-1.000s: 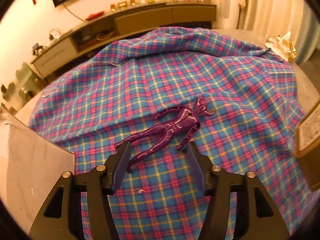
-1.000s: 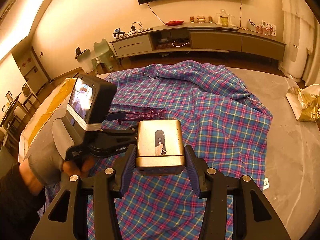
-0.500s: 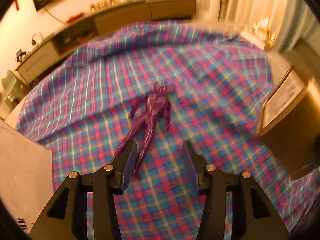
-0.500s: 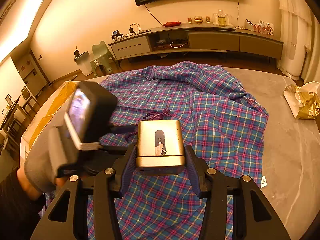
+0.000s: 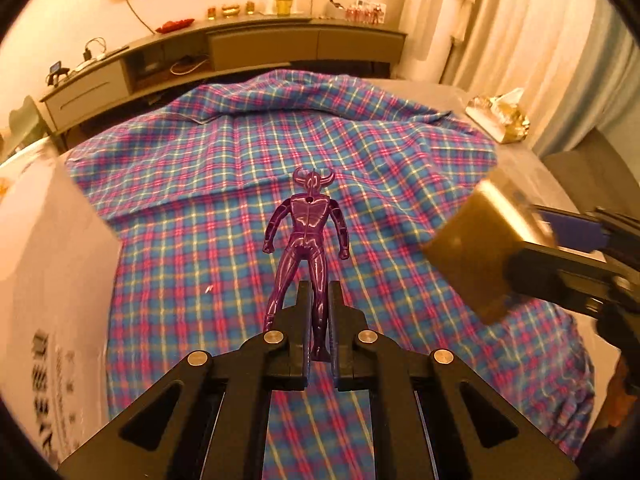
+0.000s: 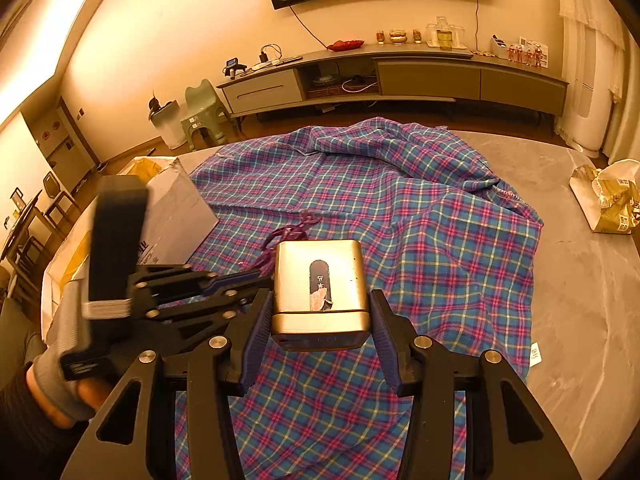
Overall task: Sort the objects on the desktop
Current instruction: 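Carry the purple figure and gold cube in both tools over the cardboard box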
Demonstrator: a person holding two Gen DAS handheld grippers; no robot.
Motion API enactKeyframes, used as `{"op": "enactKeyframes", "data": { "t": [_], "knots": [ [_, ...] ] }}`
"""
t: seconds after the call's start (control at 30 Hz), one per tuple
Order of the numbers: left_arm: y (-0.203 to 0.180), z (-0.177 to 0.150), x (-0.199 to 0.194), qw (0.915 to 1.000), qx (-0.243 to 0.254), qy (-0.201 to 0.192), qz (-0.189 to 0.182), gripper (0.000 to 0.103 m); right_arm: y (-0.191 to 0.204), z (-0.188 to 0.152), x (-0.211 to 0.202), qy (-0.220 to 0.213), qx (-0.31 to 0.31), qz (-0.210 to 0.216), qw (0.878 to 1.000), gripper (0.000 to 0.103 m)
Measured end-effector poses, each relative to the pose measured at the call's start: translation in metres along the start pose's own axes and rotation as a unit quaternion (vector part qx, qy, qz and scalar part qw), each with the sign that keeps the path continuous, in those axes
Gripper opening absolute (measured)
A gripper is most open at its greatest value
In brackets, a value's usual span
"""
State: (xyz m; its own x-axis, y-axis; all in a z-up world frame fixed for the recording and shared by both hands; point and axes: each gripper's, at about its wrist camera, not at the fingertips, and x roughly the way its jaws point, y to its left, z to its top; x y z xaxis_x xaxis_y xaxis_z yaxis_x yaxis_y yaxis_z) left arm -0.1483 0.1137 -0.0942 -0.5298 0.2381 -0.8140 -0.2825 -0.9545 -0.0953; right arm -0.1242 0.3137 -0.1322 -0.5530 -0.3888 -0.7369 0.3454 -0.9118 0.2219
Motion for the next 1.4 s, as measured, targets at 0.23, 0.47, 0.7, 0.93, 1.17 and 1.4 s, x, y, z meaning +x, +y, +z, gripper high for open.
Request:
{"op": "enactKeyframes", "data": {
  "t": [0.23, 0.47, 0.7, 0.93, 1.17, 1.4],
  "knots": [
    [0.005, -0.024, -0.049, 0.9995, -0.021, -0.025, -0.001, 0.007, 0.020, -0.004, -0.010, -0.009, 0.001, 0.002, 1.000, 0.049],
    [0.011, -0.047, -0.094, 0.9986, -0.021, -0.049, 0.006, 0.007, 0.051, -0.017, -0.030, -0.031, -0.008, -0.006, 0.999, 0.049],
    [0.024, -0.068, -0.132, 0.9969, -0.031, -0.073, -0.005, 0.007, 0.086, -0.043, -0.042, -0.037, -0.031, -0.027, 0.998, 0.049],
    [0.032, -0.088, -0.152, 0.9952, -0.040, -0.085, -0.028, 0.007, 0.113, -0.067, -0.048, -0.021, -0.042, -0.026, 0.999, 0.049],
    [0.041, -0.102, -0.168, 0.9932, -0.049, -0.097, -0.041, 0.007, 0.141, -0.070, -0.064, -0.024, -0.057, -0.025, 0.998, 0.049],
    [0.071, -0.107, -0.196, 0.9881, -0.079, -0.124, -0.046, 0.007, 0.175, -0.058, -0.074, -0.037, -0.080, -0.017, 0.996, 0.049]
  ]
}}
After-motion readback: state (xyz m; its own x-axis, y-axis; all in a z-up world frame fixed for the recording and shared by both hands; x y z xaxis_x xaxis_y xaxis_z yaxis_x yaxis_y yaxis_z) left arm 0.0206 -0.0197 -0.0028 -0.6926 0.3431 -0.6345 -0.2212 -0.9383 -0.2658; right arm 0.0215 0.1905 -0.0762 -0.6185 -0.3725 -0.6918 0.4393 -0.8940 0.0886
